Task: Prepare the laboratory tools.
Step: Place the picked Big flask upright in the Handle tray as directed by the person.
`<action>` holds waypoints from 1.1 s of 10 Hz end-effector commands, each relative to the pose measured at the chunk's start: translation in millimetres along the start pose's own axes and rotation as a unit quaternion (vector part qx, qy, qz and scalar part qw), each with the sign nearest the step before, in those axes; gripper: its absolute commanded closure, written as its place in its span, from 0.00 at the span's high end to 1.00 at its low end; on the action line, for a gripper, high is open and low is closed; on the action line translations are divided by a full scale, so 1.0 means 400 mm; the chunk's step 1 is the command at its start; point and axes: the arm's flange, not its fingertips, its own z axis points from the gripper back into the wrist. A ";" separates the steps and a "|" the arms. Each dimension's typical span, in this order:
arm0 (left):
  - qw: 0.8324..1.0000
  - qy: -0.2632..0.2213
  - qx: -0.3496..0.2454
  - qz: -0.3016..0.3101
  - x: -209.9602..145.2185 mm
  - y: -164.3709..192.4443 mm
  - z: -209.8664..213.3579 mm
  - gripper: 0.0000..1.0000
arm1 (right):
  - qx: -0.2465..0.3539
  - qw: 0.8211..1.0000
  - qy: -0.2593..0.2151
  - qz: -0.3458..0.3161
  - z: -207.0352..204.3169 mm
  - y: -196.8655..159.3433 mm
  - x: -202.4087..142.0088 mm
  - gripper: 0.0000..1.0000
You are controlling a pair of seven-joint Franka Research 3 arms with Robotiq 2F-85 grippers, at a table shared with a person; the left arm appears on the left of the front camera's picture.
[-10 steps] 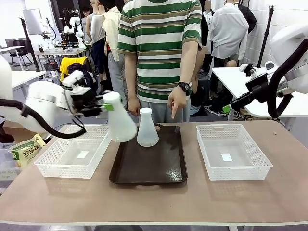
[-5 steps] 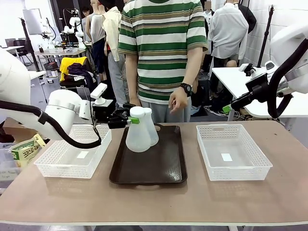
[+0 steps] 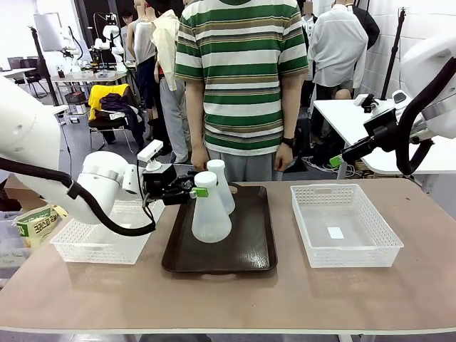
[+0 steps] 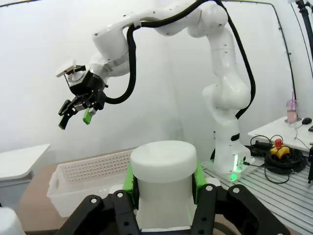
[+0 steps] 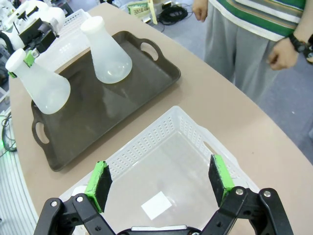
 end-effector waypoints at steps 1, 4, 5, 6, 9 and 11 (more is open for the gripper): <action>1.000 -0.011 0.009 0.019 -0.008 0.020 0.000 0.00 | -0.006 1.000 0.002 0.000 -0.003 0.000 -0.001 1.00; 1.000 0.020 0.013 0.000 -0.025 0.014 -0.007 0.00 | -0.006 1.000 0.002 0.000 -0.003 0.000 -0.001 1.00; 0.999 0.039 0.018 0.002 -0.028 0.012 -0.009 0.00 | -0.006 1.000 0.002 0.000 -0.003 0.000 -0.001 1.00; 0.999 0.048 0.021 0.011 -0.031 0.012 -0.013 0.00 | -0.006 1.000 0.002 0.000 -0.003 0.000 -0.001 1.00; 0.998 0.049 0.021 0.019 -0.034 0.014 -0.018 0.00 | -0.006 1.000 0.002 0.000 -0.003 0.000 -0.001 1.00; 0.998 0.051 0.024 0.025 -0.039 0.012 -0.018 0.00 | -0.006 1.000 0.002 0.000 -0.003 0.000 -0.001 1.00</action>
